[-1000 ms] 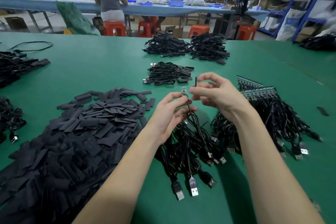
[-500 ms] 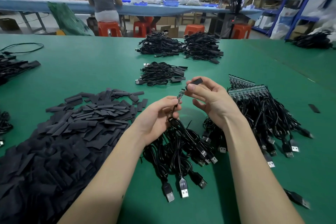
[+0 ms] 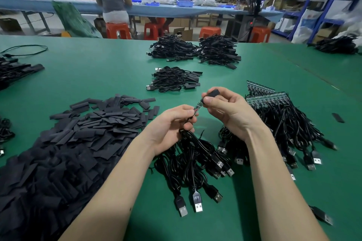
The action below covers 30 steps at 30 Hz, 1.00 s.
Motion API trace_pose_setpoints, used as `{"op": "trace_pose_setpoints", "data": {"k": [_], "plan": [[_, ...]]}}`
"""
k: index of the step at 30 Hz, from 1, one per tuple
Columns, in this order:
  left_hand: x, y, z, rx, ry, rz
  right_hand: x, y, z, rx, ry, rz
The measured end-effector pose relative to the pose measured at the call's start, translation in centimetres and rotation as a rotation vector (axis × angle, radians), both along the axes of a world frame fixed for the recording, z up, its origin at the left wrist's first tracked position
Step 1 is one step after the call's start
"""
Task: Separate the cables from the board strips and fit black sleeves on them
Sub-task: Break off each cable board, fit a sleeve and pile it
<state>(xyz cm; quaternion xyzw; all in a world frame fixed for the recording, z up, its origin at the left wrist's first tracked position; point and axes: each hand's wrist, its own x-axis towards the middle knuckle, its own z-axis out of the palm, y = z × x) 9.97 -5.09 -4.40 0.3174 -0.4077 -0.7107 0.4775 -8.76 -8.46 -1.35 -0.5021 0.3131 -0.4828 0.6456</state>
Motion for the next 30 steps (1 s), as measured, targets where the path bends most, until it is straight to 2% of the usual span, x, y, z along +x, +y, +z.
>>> {"op": "trace_pose_setpoints", "data": {"k": [6,10,15,22,30], "plan": [[1.7,0.2,1.1,-0.125,-0.206,-0.130,-0.7,0.3,-0.1,0.033,0.024,0.120],[2.4,0.4,1.6,-0.172,-0.282,-0.170,-0.9,0.6,0.0,0.022,0.072,0.248],[2.5,0.6,1.9,-0.199,-0.310,-0.182,-1.3,0.8,0.2,-0.026,0.141,0.271],[2.5,0.5,1.8,-0.204,-0.272,-0.127,-0.8,0.8,-0.1,-0.072,0.050,0.261],[2.4,0.4,2.0,-0.212,-0.269,-0.113,0.0,0.8,0.2,-0.158,0.120,0.234]]}}
